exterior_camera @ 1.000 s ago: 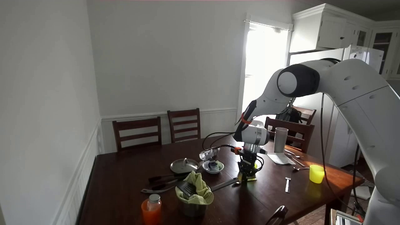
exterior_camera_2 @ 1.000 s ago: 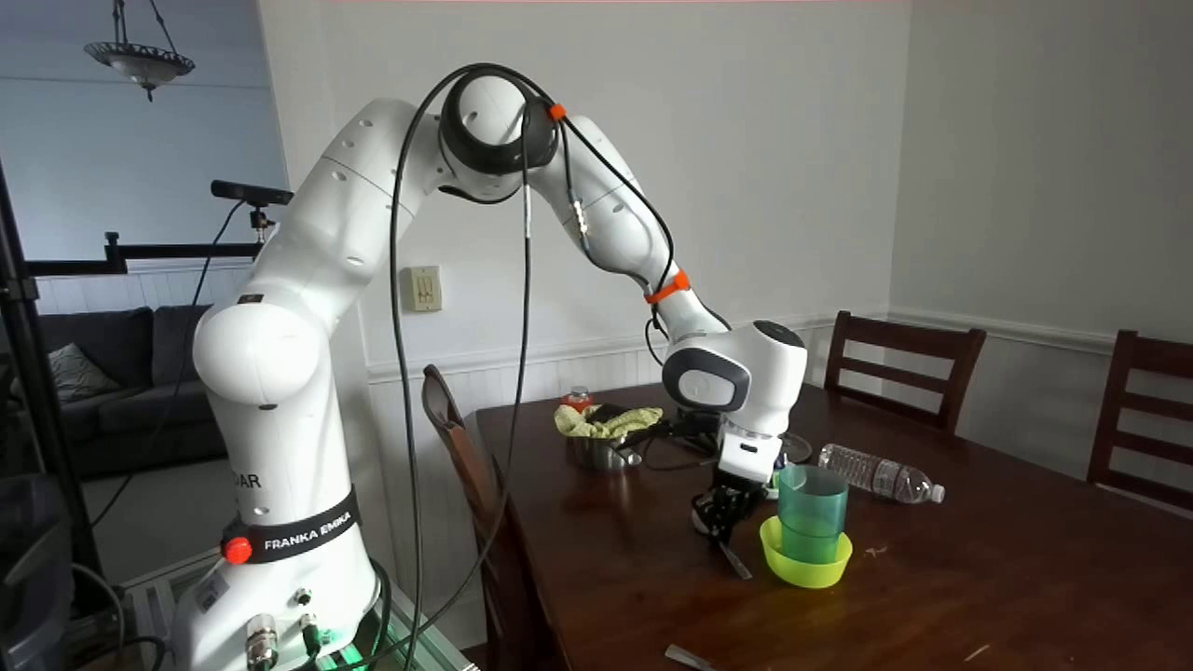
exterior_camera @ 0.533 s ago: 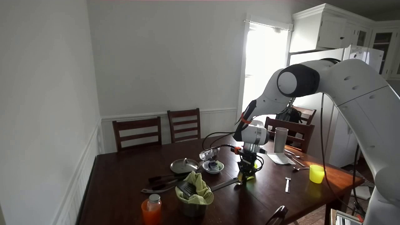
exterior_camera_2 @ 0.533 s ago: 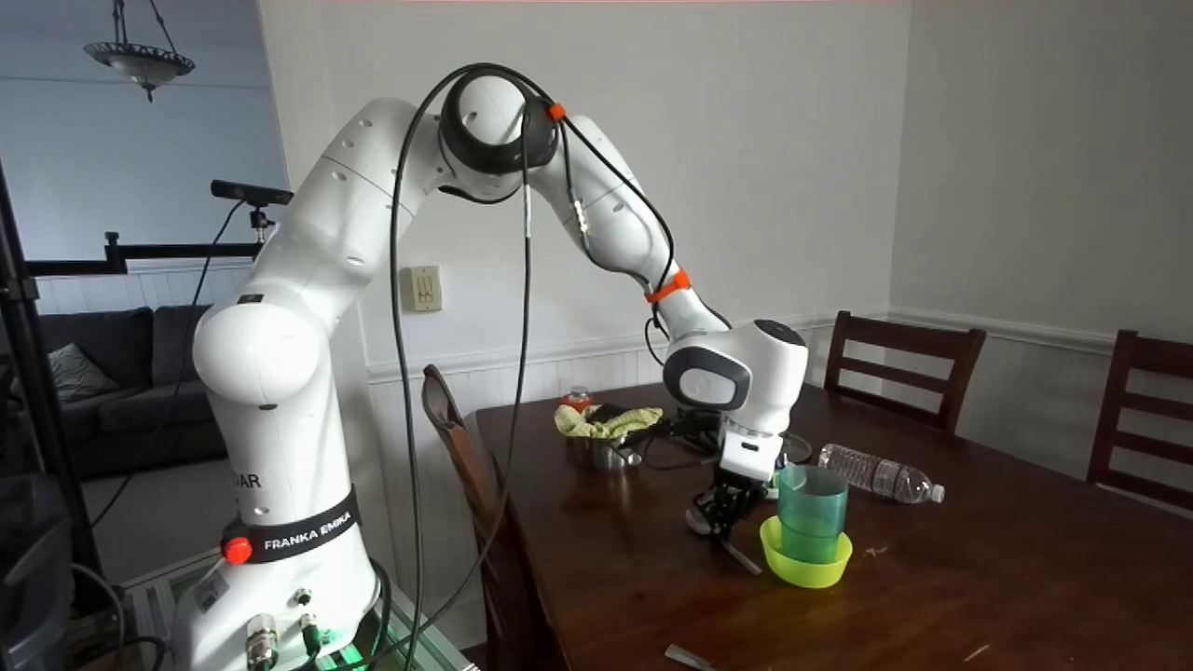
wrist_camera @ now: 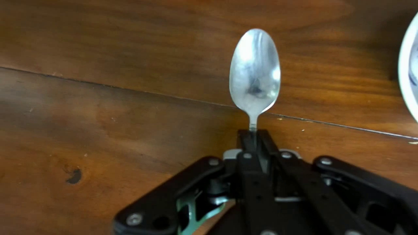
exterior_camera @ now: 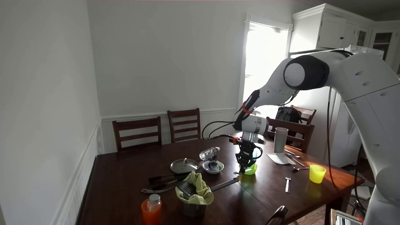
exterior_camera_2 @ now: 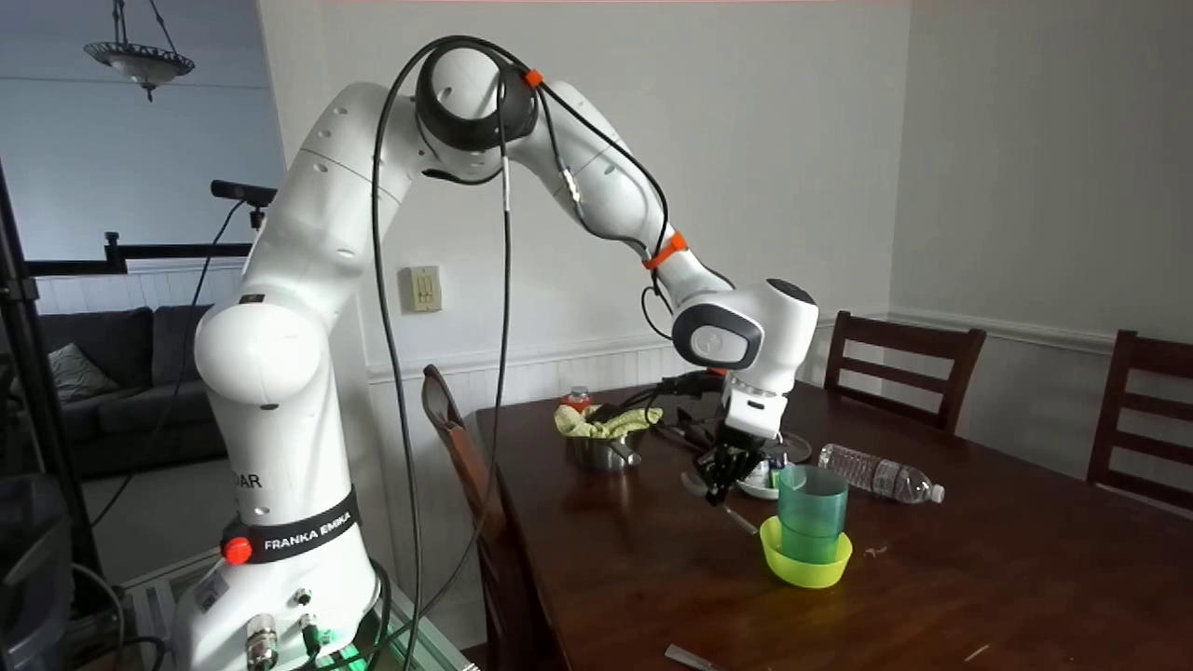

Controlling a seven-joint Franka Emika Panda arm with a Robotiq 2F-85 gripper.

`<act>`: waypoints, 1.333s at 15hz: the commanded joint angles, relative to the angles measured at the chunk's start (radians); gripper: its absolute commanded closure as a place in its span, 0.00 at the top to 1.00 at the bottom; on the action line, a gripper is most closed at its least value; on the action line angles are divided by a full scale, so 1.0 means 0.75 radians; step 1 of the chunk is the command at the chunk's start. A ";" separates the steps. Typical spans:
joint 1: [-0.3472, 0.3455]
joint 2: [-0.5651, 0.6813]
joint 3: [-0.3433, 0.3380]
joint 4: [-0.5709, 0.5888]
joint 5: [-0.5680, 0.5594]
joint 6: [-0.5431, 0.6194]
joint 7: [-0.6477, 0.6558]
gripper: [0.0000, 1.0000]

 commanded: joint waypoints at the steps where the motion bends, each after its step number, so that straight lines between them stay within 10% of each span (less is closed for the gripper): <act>1: 0.015 -0.089 -0.025 0.007 -0.086 -0.125 0.093 0.02; 20: -0.073 -0.240 -0.089 0.204 -0.335 -0.319 -0.162 0.02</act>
